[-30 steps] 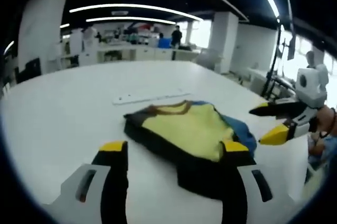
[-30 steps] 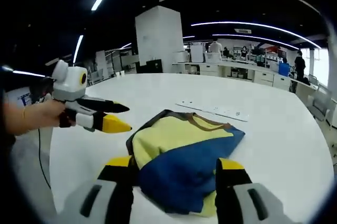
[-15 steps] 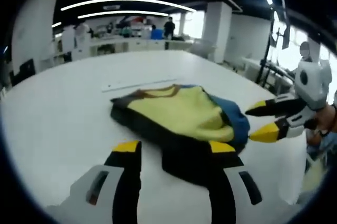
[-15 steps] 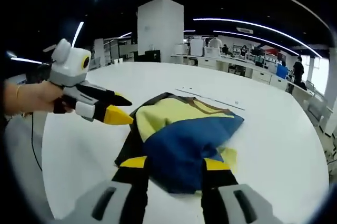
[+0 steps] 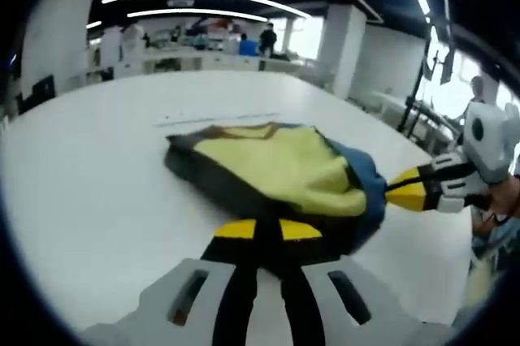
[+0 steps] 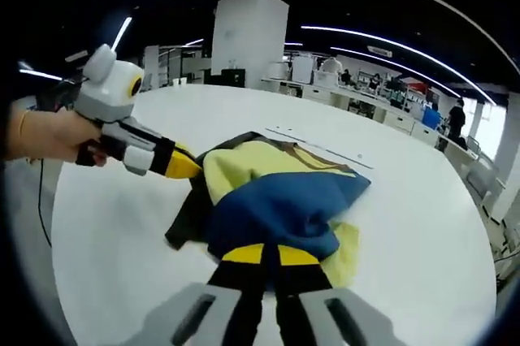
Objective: Fold the garment on the visible template until the final outline fits inside the template.
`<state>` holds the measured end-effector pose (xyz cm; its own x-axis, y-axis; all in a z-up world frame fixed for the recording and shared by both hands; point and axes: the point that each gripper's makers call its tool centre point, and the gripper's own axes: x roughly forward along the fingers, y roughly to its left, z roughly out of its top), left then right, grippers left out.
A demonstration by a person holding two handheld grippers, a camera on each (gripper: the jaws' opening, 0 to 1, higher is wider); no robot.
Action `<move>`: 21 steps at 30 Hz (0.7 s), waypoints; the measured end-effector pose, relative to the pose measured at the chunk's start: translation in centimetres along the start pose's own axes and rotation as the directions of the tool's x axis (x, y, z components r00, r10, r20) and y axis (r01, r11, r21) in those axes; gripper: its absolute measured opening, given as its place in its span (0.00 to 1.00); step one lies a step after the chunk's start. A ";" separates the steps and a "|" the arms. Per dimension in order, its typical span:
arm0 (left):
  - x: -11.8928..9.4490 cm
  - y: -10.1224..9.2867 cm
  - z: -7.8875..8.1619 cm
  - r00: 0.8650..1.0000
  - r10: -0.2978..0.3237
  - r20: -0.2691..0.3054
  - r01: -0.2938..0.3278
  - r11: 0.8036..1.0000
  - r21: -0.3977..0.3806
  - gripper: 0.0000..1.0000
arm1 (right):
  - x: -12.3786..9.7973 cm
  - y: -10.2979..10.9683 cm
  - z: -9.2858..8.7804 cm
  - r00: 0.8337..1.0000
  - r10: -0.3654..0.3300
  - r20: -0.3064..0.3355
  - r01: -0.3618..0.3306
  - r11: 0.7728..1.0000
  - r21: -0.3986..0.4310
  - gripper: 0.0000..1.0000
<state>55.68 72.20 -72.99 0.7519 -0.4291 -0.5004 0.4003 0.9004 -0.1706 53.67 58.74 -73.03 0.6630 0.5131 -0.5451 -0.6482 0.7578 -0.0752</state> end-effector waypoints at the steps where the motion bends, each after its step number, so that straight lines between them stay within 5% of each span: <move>1: 0.0 0.0 0.0 1.000 -0.003 0.002 0.003 1.000 -0.014 0.02 | 0.1 0.0 0.0 1.000 0.001 0.000 -0.001 1.000 0.001 0.00; 7: -0.1 0.4 -0.2 1.000 0.003 -0.006 -0.003 1.000 0.004 0.00 | 0.1 0.0 0.1 1.000 0.006 0.004 -0.006 1.000 0.015 0.00; 21: -2.2 2.1 2.3 0.997 0.059 0.046 -0.061 0.997 0.045 0.00 | -1.9 -2.2 2.9 0.997 -0.029 0.075 0.026 0.999 0.037 0.00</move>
<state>56.06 74.89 -70.31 0.7976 -0.3781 -0.4699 0.3769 0.9207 -0.1011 54.90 57.28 -69.45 0.7080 0.5197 -0.4782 -0.6163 0.7853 -0.0589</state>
